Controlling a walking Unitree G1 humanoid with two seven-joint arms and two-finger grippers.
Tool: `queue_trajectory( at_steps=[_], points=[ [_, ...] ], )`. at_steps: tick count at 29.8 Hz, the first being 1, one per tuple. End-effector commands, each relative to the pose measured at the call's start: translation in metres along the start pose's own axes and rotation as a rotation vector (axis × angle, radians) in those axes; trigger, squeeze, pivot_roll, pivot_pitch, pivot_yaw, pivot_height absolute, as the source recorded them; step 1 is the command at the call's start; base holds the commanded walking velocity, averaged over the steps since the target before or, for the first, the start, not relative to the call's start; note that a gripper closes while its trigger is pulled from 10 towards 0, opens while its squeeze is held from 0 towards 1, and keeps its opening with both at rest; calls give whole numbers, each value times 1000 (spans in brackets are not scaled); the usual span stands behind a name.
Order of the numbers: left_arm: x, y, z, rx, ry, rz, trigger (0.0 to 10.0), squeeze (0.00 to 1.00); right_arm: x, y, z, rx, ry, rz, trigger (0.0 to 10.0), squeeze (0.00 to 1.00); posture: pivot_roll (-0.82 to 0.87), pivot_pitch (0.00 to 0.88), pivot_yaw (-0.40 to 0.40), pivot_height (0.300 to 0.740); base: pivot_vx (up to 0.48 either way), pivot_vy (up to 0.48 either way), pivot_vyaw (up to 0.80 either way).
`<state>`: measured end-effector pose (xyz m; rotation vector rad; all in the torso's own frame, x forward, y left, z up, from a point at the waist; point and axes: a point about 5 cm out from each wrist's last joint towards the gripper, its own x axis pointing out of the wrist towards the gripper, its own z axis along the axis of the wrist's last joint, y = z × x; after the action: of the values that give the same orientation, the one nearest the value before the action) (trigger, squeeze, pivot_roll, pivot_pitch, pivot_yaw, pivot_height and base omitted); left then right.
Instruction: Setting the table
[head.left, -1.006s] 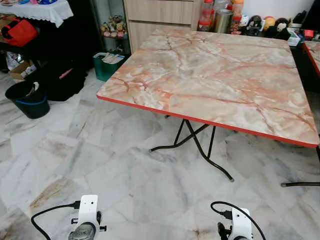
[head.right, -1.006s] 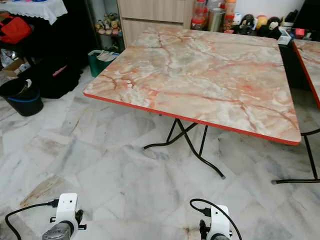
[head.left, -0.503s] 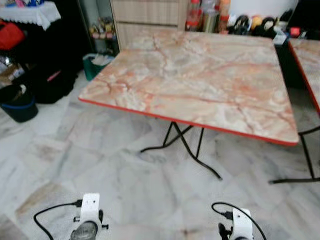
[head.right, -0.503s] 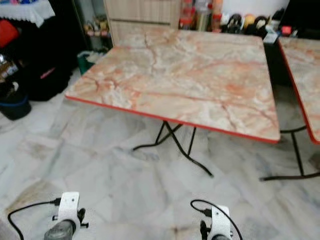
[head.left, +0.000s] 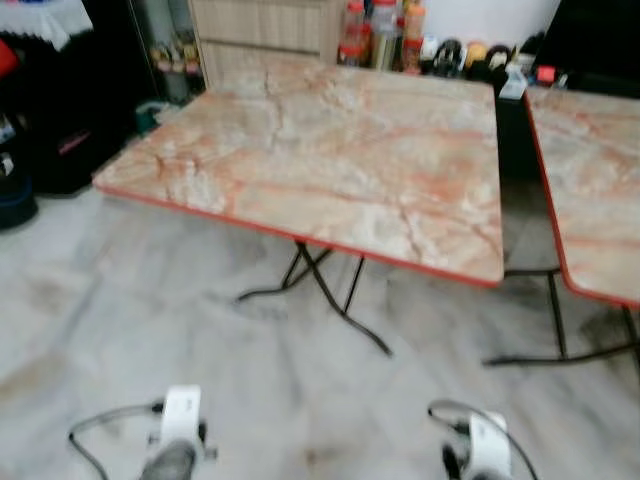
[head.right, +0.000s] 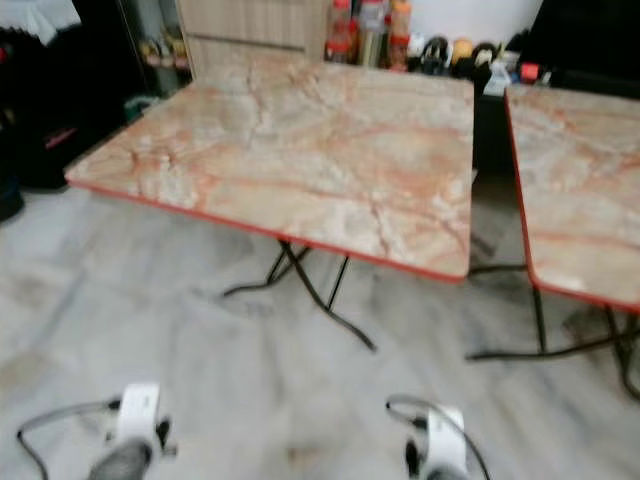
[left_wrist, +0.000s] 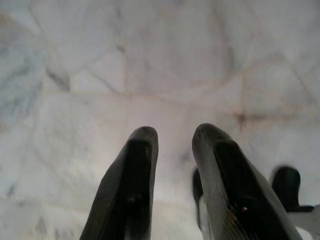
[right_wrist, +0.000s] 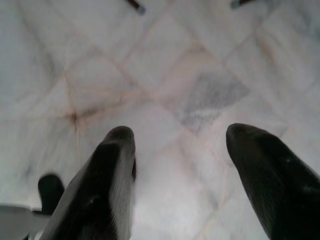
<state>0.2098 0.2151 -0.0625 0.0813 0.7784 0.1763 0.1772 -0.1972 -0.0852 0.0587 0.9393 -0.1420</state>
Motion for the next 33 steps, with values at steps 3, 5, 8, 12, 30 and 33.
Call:
queue_trajectory(
  at_steps=[3, 5, 8, 12, 30, 33],
  points=[
    [0, -4, -2, -13, 16, -8, 10000, 0, -1, -7, -1, -2, 7, -17, 10000, 0, 0, 109, -15, 740, 0, -480, 0],
    [0, -4, -2, -13, 18, -9, 10000, 0, 0, -7, -1, 6, 8, -17, 10000, 0, -5, 113, -14, 740, 0, -480, -800],
    [0, -5, -3, -12, 19, -9, 10000, 0, 0, -7, 0, -3, 5, -16, 10000, 0, -8, 115, -12, 740, 0, -480, -533],
    [0, -4, -3, -12, 20, -9, 10000, 0, 0, -7, 0, 5, 2, -20, 10000, 0, -11, 119, -9, 740, 0, -480, 0],
    [0, -6, -3, -11, 19, -12, 10000, 0, 0, -10, 4, 9, -9, -18, 10000, 0, -18, 104, -9, 740, 0, -480, 0],
    [0, -7, -2, -11, 20, -13, 10000, 0, 0, -11, 5, 7, -11, -21, 10000, 0, -20, 99, -10, 740, 0, -480, 0]
  ],
)
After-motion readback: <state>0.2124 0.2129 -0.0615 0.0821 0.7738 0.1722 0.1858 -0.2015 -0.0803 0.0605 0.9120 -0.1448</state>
